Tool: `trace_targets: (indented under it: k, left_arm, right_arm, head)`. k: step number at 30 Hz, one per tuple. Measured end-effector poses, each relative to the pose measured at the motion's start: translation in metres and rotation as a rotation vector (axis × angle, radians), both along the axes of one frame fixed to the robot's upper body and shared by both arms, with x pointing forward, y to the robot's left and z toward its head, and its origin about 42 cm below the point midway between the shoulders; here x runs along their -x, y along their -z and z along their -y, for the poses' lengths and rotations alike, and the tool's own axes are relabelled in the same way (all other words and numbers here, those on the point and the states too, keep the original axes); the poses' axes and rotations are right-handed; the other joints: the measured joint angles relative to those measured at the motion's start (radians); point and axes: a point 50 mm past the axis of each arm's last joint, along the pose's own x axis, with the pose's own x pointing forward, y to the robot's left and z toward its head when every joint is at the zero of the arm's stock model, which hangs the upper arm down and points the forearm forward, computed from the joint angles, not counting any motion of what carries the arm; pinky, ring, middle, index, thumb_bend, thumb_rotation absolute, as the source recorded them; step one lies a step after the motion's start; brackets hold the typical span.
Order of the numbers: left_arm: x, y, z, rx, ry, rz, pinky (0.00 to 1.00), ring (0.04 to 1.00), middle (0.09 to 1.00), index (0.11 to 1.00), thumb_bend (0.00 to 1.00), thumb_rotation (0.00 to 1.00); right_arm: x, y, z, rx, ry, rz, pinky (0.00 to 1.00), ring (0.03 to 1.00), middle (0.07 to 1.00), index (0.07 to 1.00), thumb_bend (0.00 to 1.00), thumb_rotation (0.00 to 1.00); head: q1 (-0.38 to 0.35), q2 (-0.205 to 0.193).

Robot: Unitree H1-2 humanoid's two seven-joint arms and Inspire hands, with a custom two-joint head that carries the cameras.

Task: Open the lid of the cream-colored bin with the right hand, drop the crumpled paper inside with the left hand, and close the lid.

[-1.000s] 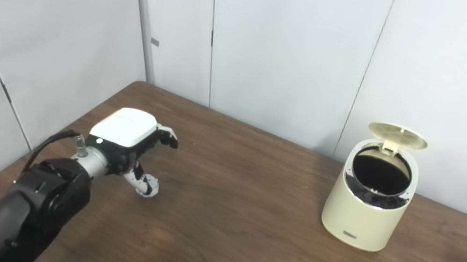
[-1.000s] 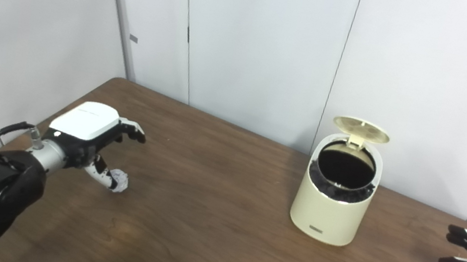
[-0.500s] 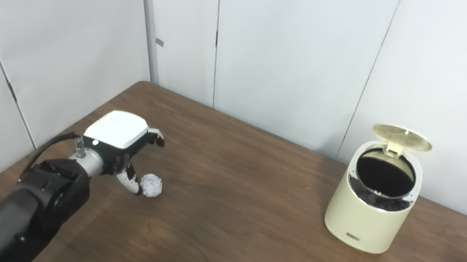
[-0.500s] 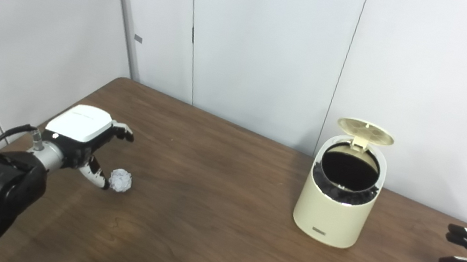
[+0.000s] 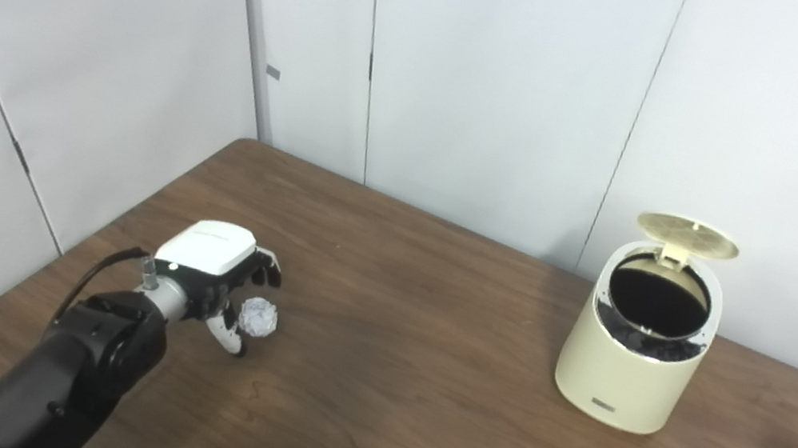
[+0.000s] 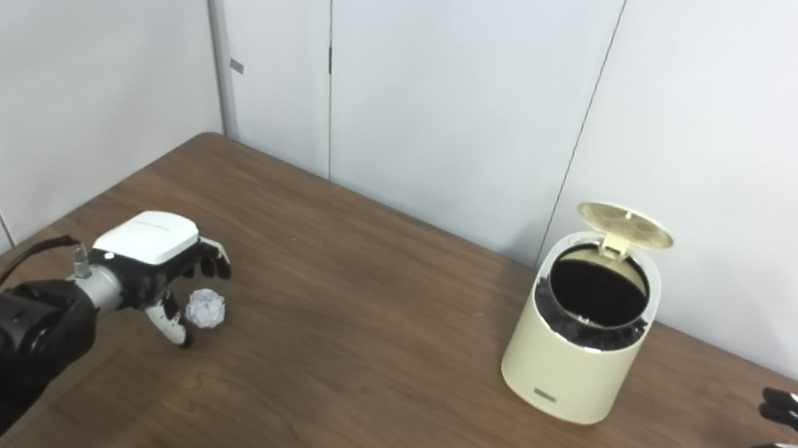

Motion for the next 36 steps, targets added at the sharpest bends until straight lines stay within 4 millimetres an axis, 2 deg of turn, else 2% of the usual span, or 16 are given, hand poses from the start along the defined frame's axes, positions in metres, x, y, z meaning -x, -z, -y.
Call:
trace_targets:
  k: [6, 11, 18, 27, 36]
  left_arm:
    - [-0.002, 0.003, 0.000, 0.000, -0.003, 0.008, 0.50, 0.637, 0.696, 0.708, 0.84, 0.02]
    - [-0.006, 0.005, 0.000, -0.009, -0.005, 0.008, 0.52, 0.672, 0.731, 0.721, 0.84, 0.04]
    - [-0.008, 0.008, -0.002, -0.014, -0.013, 0.014, 0.51, 0.660, 0.723, 0.724, 0.81, 0.06]
    - [-0.010, 0.012, -0.008, -0.036, -0.012, 0.013, 0.51, 0.656, 0.713, 0.686, 0.80, 0.00]
    - [-0.014, 0.016, -0.011, -0.015, -0.004, 0.007, 0.41, 0.506, 0.600, 0.631, 0.77, 0.00]
  right_arm:
    - [0.001, -0.001, 0.002, -0.014, 0.006, -0.001, 0.29, 0.559, 0.740, 0.740, 1.00, 0.63]
    - [0.001, -0.004, 0.002, -0.020, 0.003, 0.010, 0.28, 0.550, 0.733, 0.733, 1.00, 0.62]
    - [0.003, -0.003, 0.003, -0.023, 0.008, 0.007, 0.29, 0.551, 0.733, 0.728, 1.00, 0.63]
    - [0.005, -0.006, 0.002, -0.022, 0.005, 0.017, 0.29, 0.549, 0.731, 0.729, 1.00, 0.64]
    - [0.005, -0.008, 0.002, -0.022, 0.006, 0.021, 0.29, 0.552, 0.729, 0.726, 1.00, 0.63]
  head:
    - [-0.003, 0.006]
    - [-0.003, 0.008]
    - [-0.005, 0.012]
    - [-0.011, 0.018]
    - [-0.015, 0.023]
